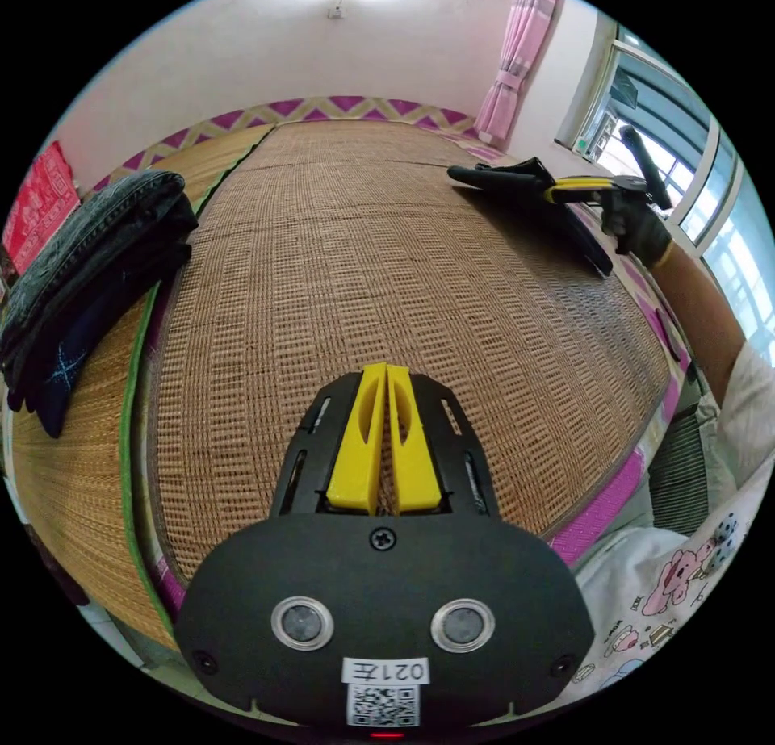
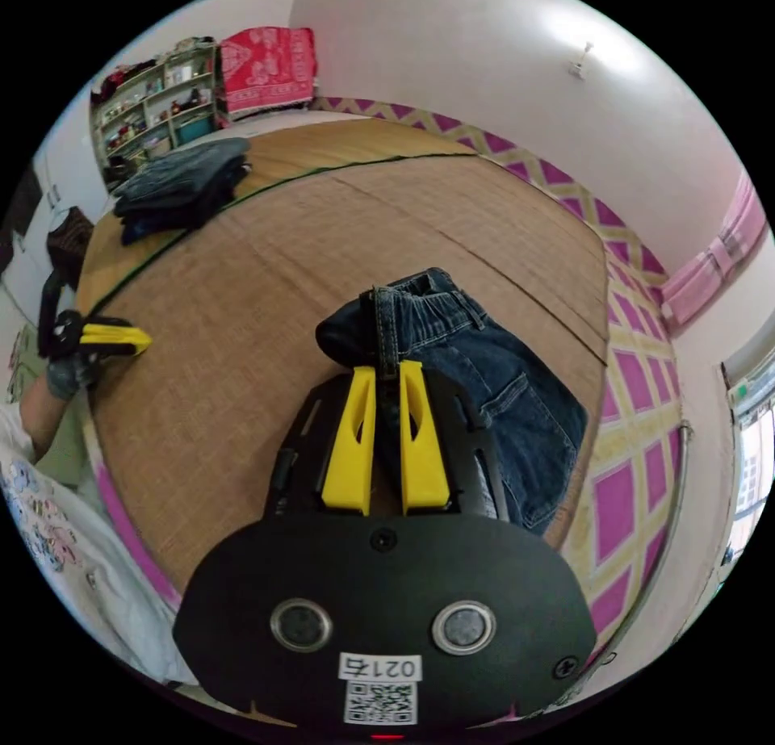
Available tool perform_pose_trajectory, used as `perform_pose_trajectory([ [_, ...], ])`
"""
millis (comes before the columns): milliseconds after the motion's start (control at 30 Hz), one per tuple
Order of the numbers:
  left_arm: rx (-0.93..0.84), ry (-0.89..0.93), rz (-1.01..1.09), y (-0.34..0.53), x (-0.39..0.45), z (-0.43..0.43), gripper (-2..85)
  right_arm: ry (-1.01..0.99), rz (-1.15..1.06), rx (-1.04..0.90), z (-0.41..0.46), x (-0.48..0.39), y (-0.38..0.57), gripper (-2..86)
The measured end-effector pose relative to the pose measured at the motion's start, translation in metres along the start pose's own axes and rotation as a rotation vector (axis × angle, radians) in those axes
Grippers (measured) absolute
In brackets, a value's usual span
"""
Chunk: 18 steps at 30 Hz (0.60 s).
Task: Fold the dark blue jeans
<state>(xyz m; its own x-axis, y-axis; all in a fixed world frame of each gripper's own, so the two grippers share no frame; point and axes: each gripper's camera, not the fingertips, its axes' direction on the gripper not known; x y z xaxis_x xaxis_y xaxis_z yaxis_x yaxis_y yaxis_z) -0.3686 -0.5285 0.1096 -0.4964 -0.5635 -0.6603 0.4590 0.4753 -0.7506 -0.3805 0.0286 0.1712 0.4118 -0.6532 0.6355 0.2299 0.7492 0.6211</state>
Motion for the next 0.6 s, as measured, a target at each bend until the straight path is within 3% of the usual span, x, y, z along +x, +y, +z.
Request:
perform_pose_trajectory([
  [300,0.163,0.165,-0.092,0.069,0.008,-0.033,-0.9,-0.341,-0.224,-0.022,-0.023,-0.186,0.027,5.3],
  [600,0.176,0.184,-0.135,0.11,0.014,-0.032,-1.0,-0.142,-0.246,0.057,-0.061,-0.221,0.066,8.8],
])
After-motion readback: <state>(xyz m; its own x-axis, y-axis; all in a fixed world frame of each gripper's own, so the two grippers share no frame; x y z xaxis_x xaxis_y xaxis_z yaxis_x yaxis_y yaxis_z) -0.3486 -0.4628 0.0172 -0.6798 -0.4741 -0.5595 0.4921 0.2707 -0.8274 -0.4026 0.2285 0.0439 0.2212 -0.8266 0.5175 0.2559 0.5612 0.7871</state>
